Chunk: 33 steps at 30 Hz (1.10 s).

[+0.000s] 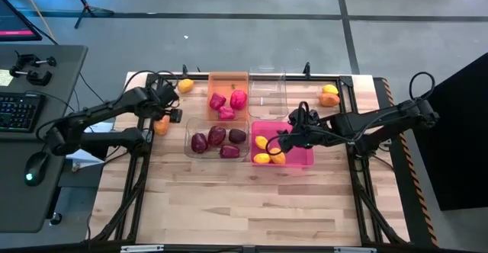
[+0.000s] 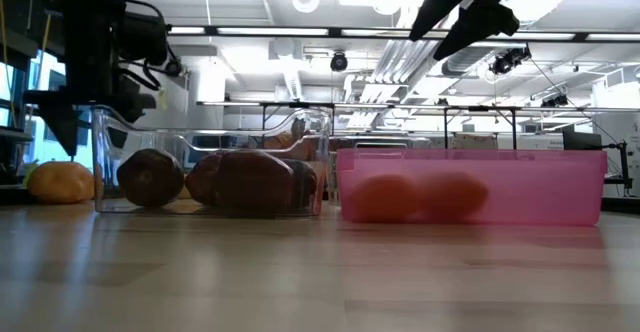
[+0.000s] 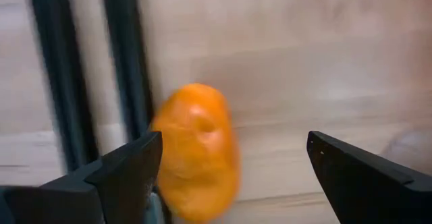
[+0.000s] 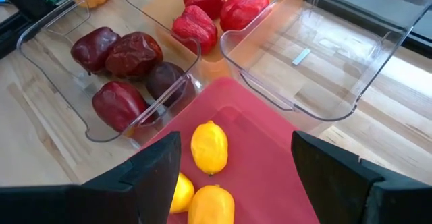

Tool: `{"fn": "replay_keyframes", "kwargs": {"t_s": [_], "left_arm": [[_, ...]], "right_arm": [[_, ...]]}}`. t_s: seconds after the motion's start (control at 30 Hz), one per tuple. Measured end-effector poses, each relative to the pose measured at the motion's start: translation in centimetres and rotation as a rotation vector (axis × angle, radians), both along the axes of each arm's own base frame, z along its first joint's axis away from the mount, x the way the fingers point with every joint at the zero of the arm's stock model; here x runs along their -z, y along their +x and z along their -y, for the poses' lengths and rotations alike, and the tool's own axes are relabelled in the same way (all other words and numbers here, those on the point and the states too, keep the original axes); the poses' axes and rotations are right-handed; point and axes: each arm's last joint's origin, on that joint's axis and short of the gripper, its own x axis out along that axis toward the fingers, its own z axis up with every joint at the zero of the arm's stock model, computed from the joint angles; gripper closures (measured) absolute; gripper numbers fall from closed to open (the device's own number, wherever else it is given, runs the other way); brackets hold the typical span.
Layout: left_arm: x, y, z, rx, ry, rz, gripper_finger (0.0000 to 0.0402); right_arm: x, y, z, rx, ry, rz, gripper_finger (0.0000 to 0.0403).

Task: Sort produce into baskets
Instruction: Put the potato into the top transparent bin

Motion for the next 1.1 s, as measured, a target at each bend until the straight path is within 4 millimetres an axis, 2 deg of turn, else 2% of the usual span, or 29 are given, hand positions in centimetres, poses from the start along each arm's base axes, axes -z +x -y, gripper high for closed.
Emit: {"fn": "replay_keyframes", "kwargs": {"t_s": [0.17,0.37,0.63,0.83,1.1], "left_arm": [[0.0,0.1,0.2,-0.06,-0.015,0.03,0.0046],[0.1,0.0,0.2,-0.176,0.072,-0.005,0.0046],[2.2,-0.4,0.2,-0.346,0.119,0.021,0.0046],[3.2,-0.4,0.5,-0.335,0.041,0.064,0.0046],[4.9,-0.4,0.8,-0.312,-0.064,0.032,0.0046]], "right_arm": [[0.0,0.0,0.2,0.018,-0.011,0.005,0.0132],[0.0,0.0,0.2,0.028,-0.011,0.01,0.0132],[0.0,0.0,0.2,0.027,-0.012,0.009,0.0132],[0.0,0.0,0.2,-0.001,-0.036,-0.01,0.0132],[0.0,0.0,0.2,-0.022,-0.055,-0.032,0.0132]]}}
